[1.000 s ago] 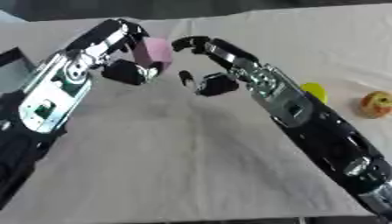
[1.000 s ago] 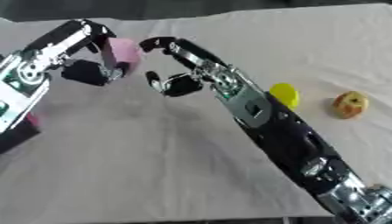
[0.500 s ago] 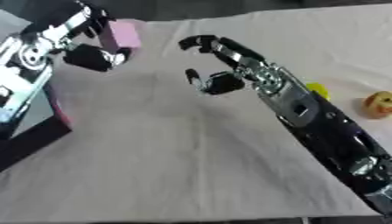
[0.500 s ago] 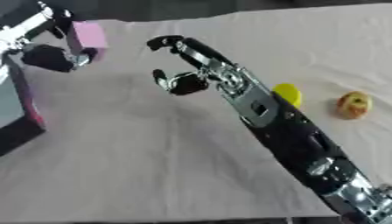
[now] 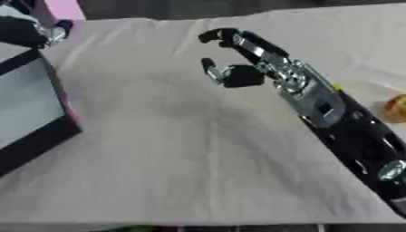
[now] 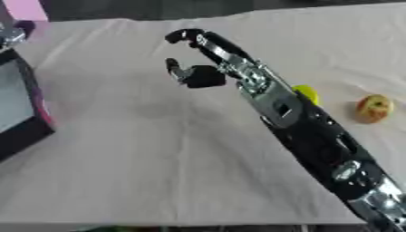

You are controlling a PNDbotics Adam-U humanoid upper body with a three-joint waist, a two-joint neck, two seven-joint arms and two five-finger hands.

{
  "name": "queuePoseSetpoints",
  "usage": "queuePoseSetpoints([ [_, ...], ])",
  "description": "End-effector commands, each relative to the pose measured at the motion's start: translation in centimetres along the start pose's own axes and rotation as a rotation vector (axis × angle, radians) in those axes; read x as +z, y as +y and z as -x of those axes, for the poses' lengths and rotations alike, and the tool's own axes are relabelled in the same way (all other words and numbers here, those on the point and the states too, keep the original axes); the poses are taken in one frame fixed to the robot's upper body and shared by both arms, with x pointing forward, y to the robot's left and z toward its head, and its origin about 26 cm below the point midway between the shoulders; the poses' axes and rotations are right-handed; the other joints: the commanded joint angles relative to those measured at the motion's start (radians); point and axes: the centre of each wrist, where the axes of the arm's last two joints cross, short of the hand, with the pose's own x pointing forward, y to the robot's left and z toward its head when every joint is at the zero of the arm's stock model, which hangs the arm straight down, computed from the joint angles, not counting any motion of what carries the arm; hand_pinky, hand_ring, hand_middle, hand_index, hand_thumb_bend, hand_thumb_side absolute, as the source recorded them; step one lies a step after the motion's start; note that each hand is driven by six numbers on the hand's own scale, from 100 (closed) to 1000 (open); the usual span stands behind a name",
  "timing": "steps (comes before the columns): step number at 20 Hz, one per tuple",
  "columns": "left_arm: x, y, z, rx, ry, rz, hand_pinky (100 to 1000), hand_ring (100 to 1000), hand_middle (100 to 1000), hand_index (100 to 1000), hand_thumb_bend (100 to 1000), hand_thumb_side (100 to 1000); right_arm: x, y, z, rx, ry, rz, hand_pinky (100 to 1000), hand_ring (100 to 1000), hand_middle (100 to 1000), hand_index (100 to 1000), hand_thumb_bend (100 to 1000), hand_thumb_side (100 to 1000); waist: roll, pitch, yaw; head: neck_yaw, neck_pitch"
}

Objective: Pick up the objects with one hand, pass them to the other hand, and then place them into the box on the other side of the table.

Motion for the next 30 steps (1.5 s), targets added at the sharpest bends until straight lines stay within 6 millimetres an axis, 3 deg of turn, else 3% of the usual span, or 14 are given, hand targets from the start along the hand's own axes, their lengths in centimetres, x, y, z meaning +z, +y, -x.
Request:
queuePoseSetpoints([
  [1, 1.8, 3.2, 2.0, -0.016, 0.057, -0.067, 733, 672, 518, 445, 146, 100, 0.2, -1.5, -0.8, 0.023, -0.02, 0.021, 957, 982, 837, 859, 100, 273, 0.0, -0.026, 0.0, 0.033, 0.004],
  [8, 4.1, 3.8, 6.8, -0.015, 0.201, -0.041, 735, 676, 530, 461, 148, 100, 0.4, -1.8, -1.3, 0.037, -0.034, 0.026, 947, 964, 818, 829, 100, 226, -0.007, -0.022, -0.002, 0.107, -0.009],
  [16, 5.1, 2.5, 11.1, -0.021, 0.299, 0.05, 741, 679, 545, 491, 132, 100, 0.5, -1.9, -1.4, 0.043, -0.024, 0.052, 944, 961, 813, 827, 100, 238, -0.023, -0.015, -0.006, 0.158, -0.019],
  [25, 4.6, 0.3, 14.2, -0.066, 0.385, 0.114, 756, 703, 584, 587, 309, 100, 0.5, -1.7, -1.5, 0.041, -0.022, 0.065, 943, 961, 812, 825, 100, 245, -0.035, -0.008, -0.005, 0.167, -0.025],
  [26, 4.6, 0.2, 14.4, -0.073, 0.39, 0.12, 767, 715, 602, 623, 351, 124, 0.5, -1.7, -1.5, 0.04, -0.022, 0.066, 943, 961, 812, 824, 100, 247, -0.035, -0.008, -0.005, 0.166, -0.025],
  [27, 4.6, 0.2, 14.6, -0.083, 0.399, 0.127, 785, 736, 629, 664, 405, 217, 0.5, -1.7, -1.5, 0.04, -0.021, 0.065, 943, 961, 812, 824, 100, 249, -0.035, -0.007, -0.006, 0.166, -0.025],
  [29, 4.6, 0.1, 14.9, -0.101, 0.417, 0.139, 805, 763, 675, 726, 473, 317, 0.5, -1.6, -1.4, 0.04, -0.018, 0.065, 944, 962, 812, 824, 100, 251, -0.035, -0.007, -0.006, 0.164, -0.026],
  [30, 4.6, 0.0, 15.1, -0.108, 0.422, 0.143, 819, 789, 712, 770, 559, 426, 0.5, -1.6, -1.4, 0.04, -0.017, 0.065, 945, 961, 812, 824, 100, 252, -0.035, -0.007, -0.006, 0.163, -0.026],
])
